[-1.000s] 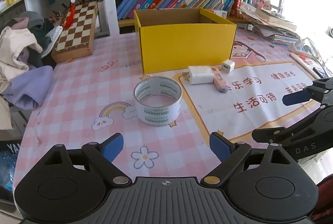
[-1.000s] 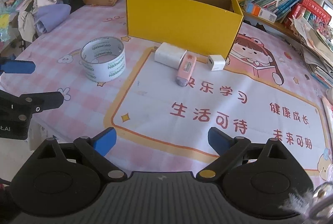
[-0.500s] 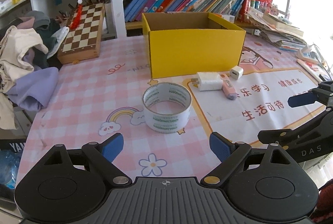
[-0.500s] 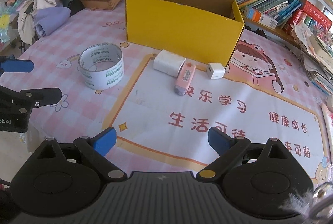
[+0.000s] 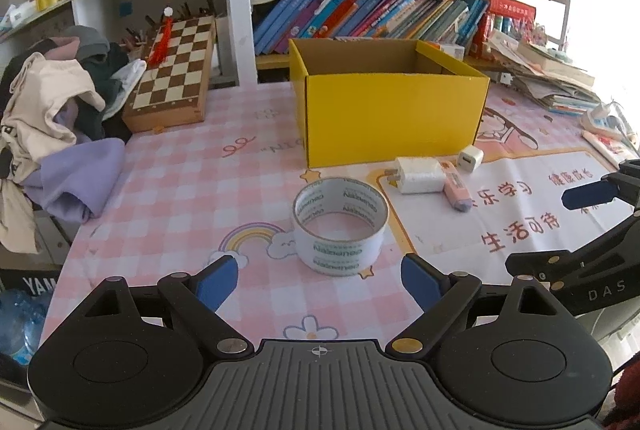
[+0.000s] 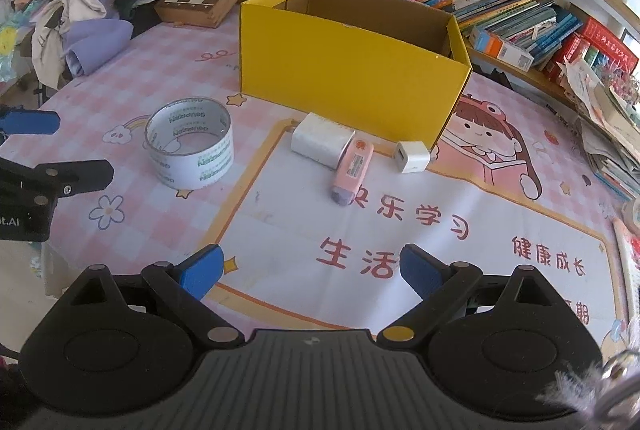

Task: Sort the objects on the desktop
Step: 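Move the left gripper to the tape roll while the right gripper approaches the white cube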

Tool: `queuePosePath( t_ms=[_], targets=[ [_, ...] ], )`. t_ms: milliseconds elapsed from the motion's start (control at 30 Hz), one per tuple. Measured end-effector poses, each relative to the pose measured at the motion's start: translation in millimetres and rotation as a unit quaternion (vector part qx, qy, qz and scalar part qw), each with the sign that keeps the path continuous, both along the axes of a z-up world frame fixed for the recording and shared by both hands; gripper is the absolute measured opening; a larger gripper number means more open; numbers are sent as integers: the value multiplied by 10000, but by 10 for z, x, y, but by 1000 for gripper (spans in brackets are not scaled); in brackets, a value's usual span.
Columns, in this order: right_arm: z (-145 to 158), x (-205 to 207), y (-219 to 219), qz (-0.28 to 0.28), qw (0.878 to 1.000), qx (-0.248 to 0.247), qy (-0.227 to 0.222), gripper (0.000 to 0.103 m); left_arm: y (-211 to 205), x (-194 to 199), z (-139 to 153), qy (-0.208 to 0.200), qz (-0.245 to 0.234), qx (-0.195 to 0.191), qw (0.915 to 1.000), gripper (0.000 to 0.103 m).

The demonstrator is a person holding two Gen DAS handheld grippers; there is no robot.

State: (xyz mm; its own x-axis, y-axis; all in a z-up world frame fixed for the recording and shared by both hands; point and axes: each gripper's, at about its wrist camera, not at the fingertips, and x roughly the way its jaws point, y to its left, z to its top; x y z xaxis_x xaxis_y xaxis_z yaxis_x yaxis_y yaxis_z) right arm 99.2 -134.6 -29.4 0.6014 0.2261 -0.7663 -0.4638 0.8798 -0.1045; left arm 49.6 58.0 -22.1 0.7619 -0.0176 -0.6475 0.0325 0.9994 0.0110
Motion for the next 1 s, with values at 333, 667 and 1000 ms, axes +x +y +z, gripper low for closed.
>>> queuePosePath(
  t_ms=[333,667,1000],
  targets=[
    [-15,36,23,-13,10000,-47,10,95,-20,107,-68,74,-170,45,9998,72],
    [-9,163,-14,-81,9999,-134,-6,95,-77,337,-147,223,-344,0,9992,77],
    [-25,395,-54,-33,9998,-173,53,95,-122,627,-234,375,-343,16,9987,82]
  ],
)
